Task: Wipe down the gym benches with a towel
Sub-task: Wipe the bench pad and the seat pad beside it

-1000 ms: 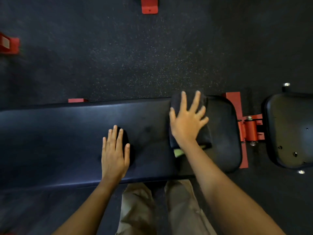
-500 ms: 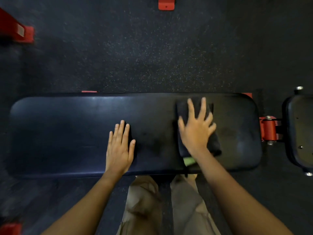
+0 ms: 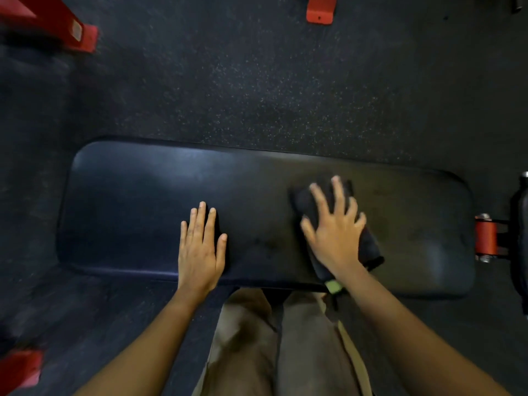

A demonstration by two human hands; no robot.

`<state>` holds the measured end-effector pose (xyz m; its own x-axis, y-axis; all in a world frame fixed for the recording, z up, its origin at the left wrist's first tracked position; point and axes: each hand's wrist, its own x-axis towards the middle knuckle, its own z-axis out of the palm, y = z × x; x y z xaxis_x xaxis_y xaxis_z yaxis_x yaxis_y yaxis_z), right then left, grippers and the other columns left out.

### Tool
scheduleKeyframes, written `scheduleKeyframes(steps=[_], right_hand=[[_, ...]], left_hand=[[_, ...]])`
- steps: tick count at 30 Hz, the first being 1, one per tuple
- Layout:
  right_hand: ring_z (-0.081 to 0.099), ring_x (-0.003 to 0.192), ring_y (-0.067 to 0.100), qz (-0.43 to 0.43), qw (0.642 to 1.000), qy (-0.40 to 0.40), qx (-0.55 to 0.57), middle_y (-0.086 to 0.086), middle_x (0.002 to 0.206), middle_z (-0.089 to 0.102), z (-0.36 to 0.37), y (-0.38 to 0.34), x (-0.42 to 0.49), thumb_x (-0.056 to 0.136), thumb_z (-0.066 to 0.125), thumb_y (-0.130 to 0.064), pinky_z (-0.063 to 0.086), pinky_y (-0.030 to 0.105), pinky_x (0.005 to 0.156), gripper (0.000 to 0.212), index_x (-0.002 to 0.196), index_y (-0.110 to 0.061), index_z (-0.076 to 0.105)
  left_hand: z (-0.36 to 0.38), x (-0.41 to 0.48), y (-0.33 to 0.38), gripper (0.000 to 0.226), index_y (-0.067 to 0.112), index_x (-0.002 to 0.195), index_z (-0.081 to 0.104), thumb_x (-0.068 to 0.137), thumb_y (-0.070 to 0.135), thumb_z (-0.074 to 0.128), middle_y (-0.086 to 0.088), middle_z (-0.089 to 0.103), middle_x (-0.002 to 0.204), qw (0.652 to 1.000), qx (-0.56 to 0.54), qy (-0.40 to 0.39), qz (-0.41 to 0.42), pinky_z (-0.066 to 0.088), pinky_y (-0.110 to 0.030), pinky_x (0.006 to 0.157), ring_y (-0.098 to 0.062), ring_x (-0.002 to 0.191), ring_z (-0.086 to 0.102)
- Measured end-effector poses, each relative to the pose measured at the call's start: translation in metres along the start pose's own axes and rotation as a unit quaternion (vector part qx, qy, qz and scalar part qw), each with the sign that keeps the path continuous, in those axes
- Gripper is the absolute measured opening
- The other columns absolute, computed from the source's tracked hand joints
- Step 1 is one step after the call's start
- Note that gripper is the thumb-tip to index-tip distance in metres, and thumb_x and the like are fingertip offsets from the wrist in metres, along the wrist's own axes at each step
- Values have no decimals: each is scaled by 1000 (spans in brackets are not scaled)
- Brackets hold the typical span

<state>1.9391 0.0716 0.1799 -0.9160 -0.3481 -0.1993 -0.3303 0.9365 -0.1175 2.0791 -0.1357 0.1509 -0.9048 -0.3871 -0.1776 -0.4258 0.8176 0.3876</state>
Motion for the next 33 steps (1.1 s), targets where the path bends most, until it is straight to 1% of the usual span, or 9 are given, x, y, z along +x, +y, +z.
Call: scheduleKeyframes(steps=[3, 7, 12, 14, 19, 23, 28, 30, 33], right_hand=[[20, 137, 46, 115, 992, -29, 38, 9, 162, -3, -4, -63, 59, 92, 46, -48, 24, 65, 104, 70, 153, -32, 14], [34, 131, 46, -145, 989, -25, -18, 12, 161, 12, 11, -125, 33, 84, 58, -49, 33, 66, 98, 76, 151, -31, 26], [41, 120, 39, -391, 919, -39, -33, 6, 156, 23, 19, -76, -45, 78, 48, -51, 44, 60, 89, 69, 144, -34, 37], [41, 118, 39, -346, 937, -28, -41, 6, 154, 24, 16, -60, -26, 75, 47, -52, 44, 60, 87, 67, 140, -34, 39], [23, 135, 46, -1, 999, -31, 29, 8, 161, 4, 6, -142, 67, 90, 47, -49, 25, 65, 103, 68, 150, -32, 21], [29, 132, 46, -213, 977, -24, -10, 12, 161, 12, 18, -197, 51, 86, 56, -48, 30, 65, 100, 74, 150, -30, 27], [39, 121, 39, -448, 893, -30, -15, 7, 157, 23, 25, -144, -24, 79, 56, -51, 41, 60, 90, 70, 145, -33, 37], [40, 119, 38, -409, 912, -30, -20, 6, 155, 23, 23, -137, -9, 78, 50, -53, 41, 59, 89, 68, 142, -34, 38], [34, 125, 43, -157, 988, -16, 4, 10, 157, 18, 17, -181, 39, 82, 45, -51, 33, 63, 95, 66, 143, -32, 33]], left_hand=[[-5, -5, -14, 56, 5, 145, 29, 98, 36, 31, -11, 19, 154, 1000, -3, 2, -11, -5, -27, 117, -18, 143, 8], [-12, -7, -35, 57, 4, 144, 31, 97, 36, 28, -12, 20, 154, 998, -5, 26, -54, 0, -33, 117, -22, 143, 11], [-23, -17, -63, 60, 3, 145, 30, 97, 38, 26, -11, 18, 155, 994, -16, 40, -102, 3, -37, 117, -17, 143, 6], [-25, -18, -70, 59, 3, 145, 30, 97, 37, 28, -10, 18, 154, 995, -14, 36, -93, -1, -31, 117, -18, 143, 7], [-28, -18, -76, 56, 4, 144, 31, 97, 34, 32, -13, 23, 153, 996, -13, 43, -76, -2, -28, 117, -24, 142, 15], [-32, -15, -91, 56, 5, 144, 31, 97, 35, 32, -13, 23, 153, 993, -12, 59, -98, -2, -29, 117, -27, 142, 17], [-42, -11, -115, 54, 12, 144, 36, 96, 37, 33, -16, 24, 153, 994, -2, 60, -96, 5, -37, 116, -30, 142, 18], [-48, -10, -124, 52, 15, 143, 38, 97, 37, 33, -15, 23, 154, 992, -5, 59, -110, 9, -42, 115, -32, 142, 18], [-51, -9, -134, 51, 15, 144, 37, 97, 35, 33, -15, 23, 154, 991, -11, 64, -120, 8, -40, 115, -31, 142, 18]])
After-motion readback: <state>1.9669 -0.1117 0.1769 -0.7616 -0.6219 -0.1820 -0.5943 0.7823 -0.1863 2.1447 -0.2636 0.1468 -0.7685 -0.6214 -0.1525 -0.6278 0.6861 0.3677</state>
